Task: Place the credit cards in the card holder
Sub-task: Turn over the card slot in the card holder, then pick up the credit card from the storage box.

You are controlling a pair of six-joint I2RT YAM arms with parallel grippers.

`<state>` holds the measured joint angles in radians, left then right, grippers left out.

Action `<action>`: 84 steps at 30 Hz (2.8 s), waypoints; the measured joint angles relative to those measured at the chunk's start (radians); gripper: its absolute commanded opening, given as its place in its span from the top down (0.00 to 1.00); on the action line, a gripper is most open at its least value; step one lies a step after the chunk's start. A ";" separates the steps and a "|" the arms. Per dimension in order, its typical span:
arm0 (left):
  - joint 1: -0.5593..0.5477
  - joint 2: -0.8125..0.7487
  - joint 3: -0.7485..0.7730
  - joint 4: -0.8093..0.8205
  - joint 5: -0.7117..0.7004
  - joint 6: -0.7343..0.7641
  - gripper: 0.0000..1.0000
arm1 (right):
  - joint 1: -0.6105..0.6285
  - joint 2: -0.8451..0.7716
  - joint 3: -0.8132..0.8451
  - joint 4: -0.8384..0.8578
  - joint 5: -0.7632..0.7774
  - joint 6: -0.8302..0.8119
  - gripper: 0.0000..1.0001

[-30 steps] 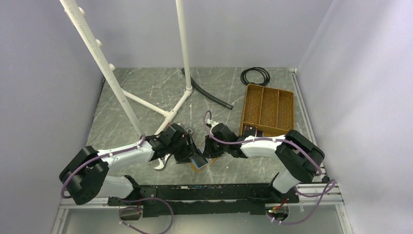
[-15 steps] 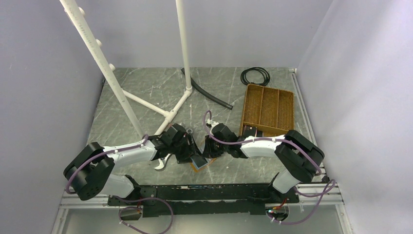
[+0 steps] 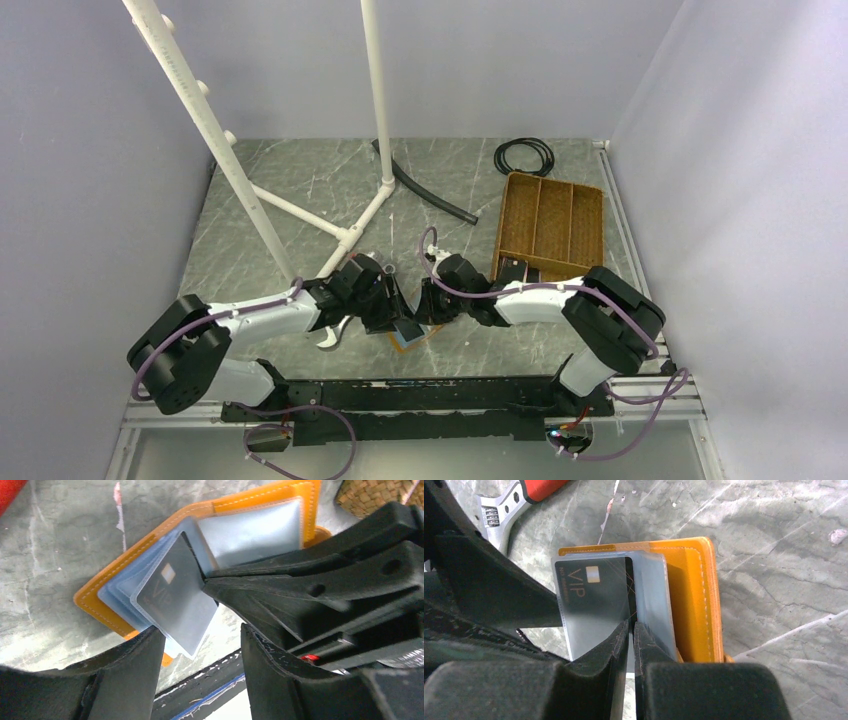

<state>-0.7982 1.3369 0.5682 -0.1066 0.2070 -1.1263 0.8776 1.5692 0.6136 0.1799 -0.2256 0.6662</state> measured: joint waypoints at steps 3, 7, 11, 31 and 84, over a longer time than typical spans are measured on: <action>-0.004 -0.018 0.014 -0.016 -0.003 0.012 0.37 | 0.000 0.002 -0.003 0.010 -0.005 0.008 0.89; -0.008 -0.025 0.037 -0.042 -0.005 0.019 0.37 | 0.000 0.004 -0.003 0.014 -0.011 0.014 0.89; -0.009 -0.025 0.043 -0.051 -0.005 0.027 0.38 | 0.000 0.004 -0.003 0.014 -0.013 0.016 0.89; -0.010 0.147 0.173 -0.003 0.016 0.075 0.36 | -0.149 -0.210 -0.051 -0.180 -0.075 0.087 0.78; -0.039 0.198 0.381 -0.118 0.214 0.257 0.30 | -0.765 -0.284 0.093 -0.637 0.131 -0.203 0.43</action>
<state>-0.8371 1.5352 0.9489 -0.2245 0.4213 -0.8692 0.1123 1.2854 0.7063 -0.4572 -0.0944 0.4633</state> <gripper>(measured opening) 0.698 0.701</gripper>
